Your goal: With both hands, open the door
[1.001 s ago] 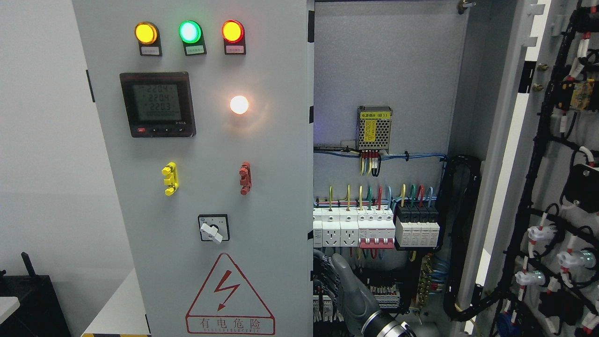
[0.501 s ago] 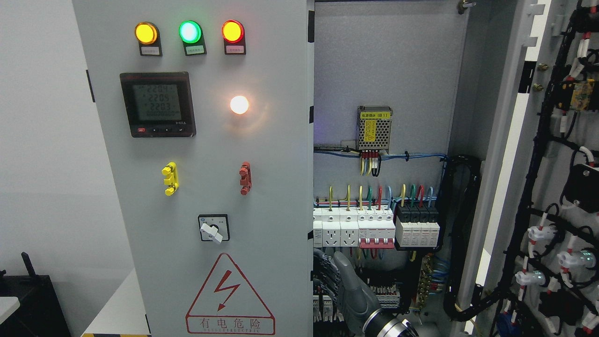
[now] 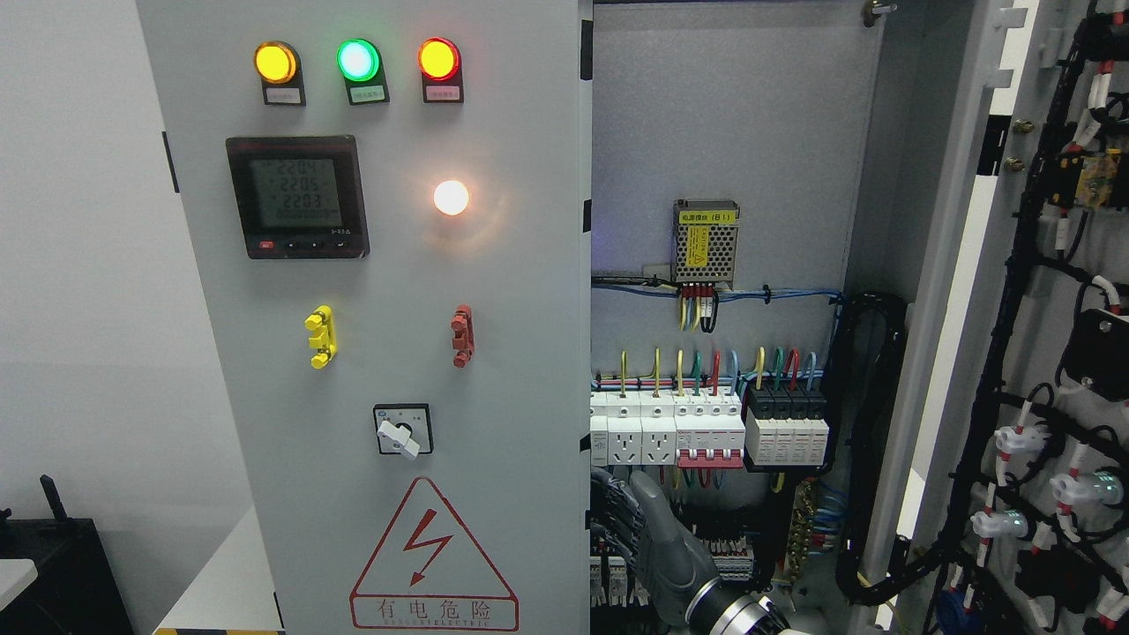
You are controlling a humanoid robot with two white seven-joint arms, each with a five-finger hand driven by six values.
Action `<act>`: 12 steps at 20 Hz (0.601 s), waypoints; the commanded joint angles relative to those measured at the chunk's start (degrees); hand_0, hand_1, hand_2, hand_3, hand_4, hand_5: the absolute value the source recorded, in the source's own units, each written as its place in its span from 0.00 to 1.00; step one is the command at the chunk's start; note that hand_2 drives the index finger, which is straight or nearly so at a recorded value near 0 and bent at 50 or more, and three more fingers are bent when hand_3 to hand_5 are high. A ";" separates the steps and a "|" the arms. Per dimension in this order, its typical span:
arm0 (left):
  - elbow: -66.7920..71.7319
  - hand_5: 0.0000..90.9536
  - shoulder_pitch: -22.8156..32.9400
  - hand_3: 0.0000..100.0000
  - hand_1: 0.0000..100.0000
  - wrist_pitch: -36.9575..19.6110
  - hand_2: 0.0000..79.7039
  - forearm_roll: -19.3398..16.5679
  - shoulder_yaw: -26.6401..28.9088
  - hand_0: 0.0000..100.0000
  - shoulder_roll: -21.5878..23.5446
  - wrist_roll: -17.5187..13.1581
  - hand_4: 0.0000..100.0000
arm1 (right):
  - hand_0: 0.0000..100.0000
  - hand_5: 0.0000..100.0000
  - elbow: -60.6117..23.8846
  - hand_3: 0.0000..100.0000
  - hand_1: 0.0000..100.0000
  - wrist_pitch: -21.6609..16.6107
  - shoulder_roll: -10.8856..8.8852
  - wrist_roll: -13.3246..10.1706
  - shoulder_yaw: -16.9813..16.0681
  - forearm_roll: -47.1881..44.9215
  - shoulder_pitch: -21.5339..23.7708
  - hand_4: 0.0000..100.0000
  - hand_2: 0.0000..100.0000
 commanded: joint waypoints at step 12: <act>0.00 0.00 0.00 0.00 0.00 0.01 0.00 0.00 0.00 0.00 0.00 0.01 0.03 | 0.00 0.00 0.92 0.00 0.00 0.10 -1.94 2.35 0.34 -2.20 -1.25 0.00 0.00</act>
